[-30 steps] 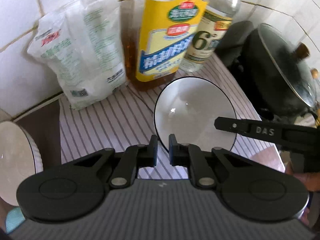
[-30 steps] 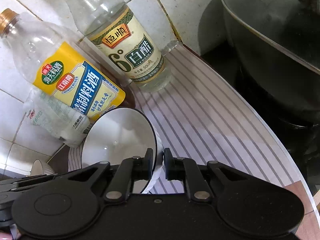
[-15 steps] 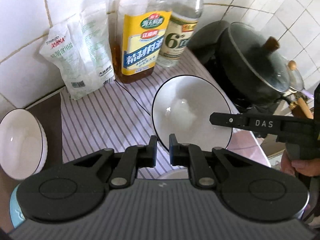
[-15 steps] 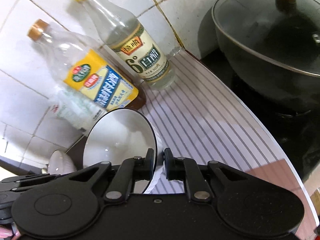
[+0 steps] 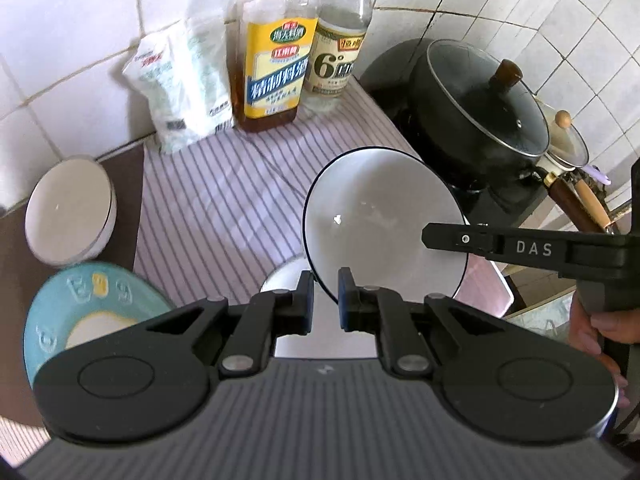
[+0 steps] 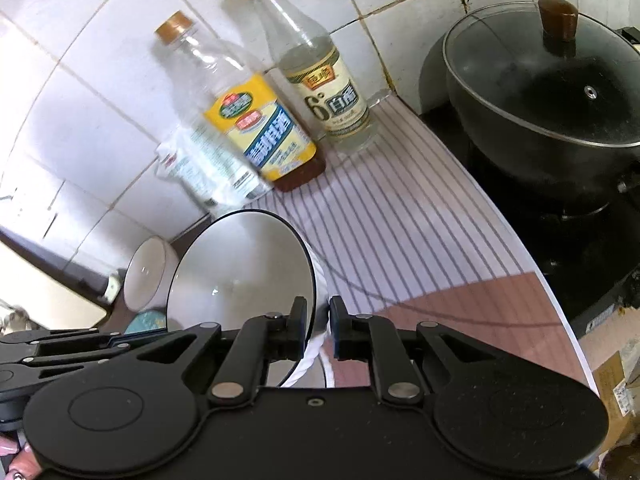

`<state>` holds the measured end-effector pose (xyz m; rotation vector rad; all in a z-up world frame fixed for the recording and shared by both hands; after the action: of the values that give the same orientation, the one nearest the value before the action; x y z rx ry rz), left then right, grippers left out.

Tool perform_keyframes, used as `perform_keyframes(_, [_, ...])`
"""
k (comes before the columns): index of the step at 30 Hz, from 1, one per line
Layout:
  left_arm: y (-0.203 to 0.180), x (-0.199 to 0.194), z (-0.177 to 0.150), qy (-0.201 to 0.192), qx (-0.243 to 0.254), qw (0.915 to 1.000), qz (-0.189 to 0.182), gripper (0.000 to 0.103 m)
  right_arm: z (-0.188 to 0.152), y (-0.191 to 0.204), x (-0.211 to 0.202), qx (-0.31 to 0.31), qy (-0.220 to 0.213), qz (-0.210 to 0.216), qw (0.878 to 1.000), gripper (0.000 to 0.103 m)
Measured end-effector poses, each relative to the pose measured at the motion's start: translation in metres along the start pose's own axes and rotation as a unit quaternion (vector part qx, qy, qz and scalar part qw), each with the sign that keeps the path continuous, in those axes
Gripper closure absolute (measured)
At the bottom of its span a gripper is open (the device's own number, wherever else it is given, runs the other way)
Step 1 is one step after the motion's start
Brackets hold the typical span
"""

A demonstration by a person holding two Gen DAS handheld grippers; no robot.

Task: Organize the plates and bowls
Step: 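Carry the held bowl with both tools over the other white bowl, then lower the bowl into the other white bowl and open both tools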

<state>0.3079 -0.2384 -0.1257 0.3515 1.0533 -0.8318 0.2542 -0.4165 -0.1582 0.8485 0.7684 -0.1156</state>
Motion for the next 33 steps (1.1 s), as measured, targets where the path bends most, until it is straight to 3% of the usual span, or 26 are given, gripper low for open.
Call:
perform_keyframes(9, [-0.015, -0.014, -0.034, -0.002, -0.023, 0.9995, 0.022, 0.093, -0.021, -0.001, -0.009, -0.014, 0.025, 0.007, 1.0, 0.087])
perform_keyframes(19, [-0.018, -0.004, -0.044, 0.022, -0.029, 0.9983, 0.044, 0.093, -0.036, -0.004, 0.0, -0.029, 0.039, 0.005, 0.999, 0.087])
perform_keyframes(27, [-0.011, 0.01, -0.05, 0.056, -0.036, 0.9956, 0.066, 0.092, -0.054, 0.011, 0.016, -0.108, 0.034, -0.021, 0.993, 0.087])
perform_keyframes(33, [-0.003, 0.021, -0.055, 0.081, -0.04, 0.9943, 0.058, 0.092, -0.067, 0.018, 0.027, -0.142, 0.023, -0.038, 0.989, 0.087])
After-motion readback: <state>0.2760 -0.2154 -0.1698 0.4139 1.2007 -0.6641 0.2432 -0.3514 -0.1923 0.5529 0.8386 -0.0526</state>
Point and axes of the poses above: each gripper's, at about its wrist camera, not at the fingertips, and x roughly the way its jaws point, y to its left, z to its top, the point moved 1 cm from there along x, roughly the way its jaws point, and after that the axes turned 13 degrees about x, right-handed, at the moved point
